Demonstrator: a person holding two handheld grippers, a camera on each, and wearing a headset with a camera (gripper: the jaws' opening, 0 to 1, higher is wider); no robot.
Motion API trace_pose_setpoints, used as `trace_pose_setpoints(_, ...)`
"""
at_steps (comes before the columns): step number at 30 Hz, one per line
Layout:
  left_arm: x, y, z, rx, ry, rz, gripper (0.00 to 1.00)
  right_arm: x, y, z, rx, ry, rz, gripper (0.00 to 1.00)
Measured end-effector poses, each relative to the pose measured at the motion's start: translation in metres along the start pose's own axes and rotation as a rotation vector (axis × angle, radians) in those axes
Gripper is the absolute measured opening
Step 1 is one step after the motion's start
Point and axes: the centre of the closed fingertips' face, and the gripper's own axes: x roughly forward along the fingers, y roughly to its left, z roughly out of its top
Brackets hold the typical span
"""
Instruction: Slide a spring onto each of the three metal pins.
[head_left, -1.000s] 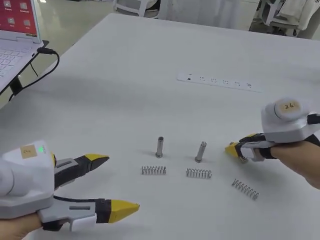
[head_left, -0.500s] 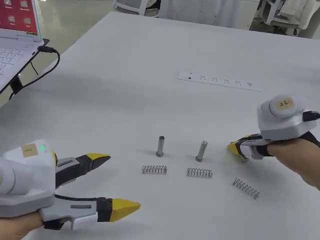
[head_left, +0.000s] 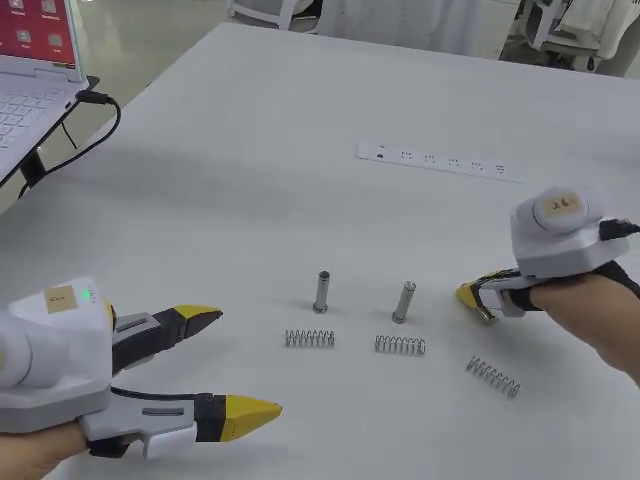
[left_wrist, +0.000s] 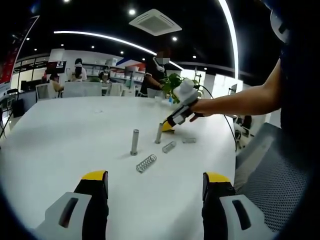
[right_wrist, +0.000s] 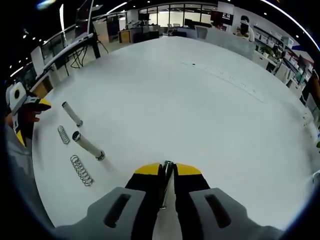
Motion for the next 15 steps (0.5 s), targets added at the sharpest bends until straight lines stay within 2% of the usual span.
trace_pose_setpoints(15,-0.0007,-0.0004,0.0002,0.004,0.001,-0.004,0.73,-0.0029,0.0021,-0.0031,0.054,0.016,-0.001,0.06)
